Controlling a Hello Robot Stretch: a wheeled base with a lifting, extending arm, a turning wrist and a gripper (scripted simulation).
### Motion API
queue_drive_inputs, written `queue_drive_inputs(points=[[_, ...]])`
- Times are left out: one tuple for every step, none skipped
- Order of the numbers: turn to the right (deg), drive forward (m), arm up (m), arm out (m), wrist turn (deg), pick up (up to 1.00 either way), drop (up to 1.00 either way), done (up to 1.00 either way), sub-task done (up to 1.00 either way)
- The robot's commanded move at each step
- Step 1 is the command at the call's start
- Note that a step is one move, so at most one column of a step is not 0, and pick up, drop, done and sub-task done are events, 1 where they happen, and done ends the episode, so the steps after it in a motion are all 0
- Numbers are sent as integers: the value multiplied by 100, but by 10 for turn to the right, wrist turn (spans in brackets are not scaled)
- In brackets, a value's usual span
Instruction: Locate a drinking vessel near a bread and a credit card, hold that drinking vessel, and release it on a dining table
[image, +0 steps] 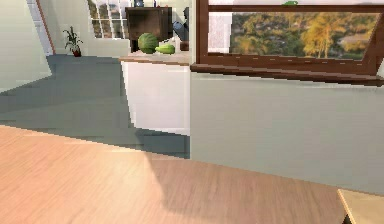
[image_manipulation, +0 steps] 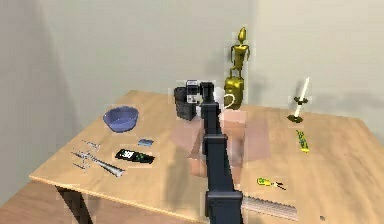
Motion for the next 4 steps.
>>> queue_drive_inputs(points=[[0,0,-32,0,0,0,0,0,0],[0,0,0,0,0,0,100,0,0],[0,0,10,0,0,0,0,0,0],[0,0,0,-8,0,0,0,0,0]])
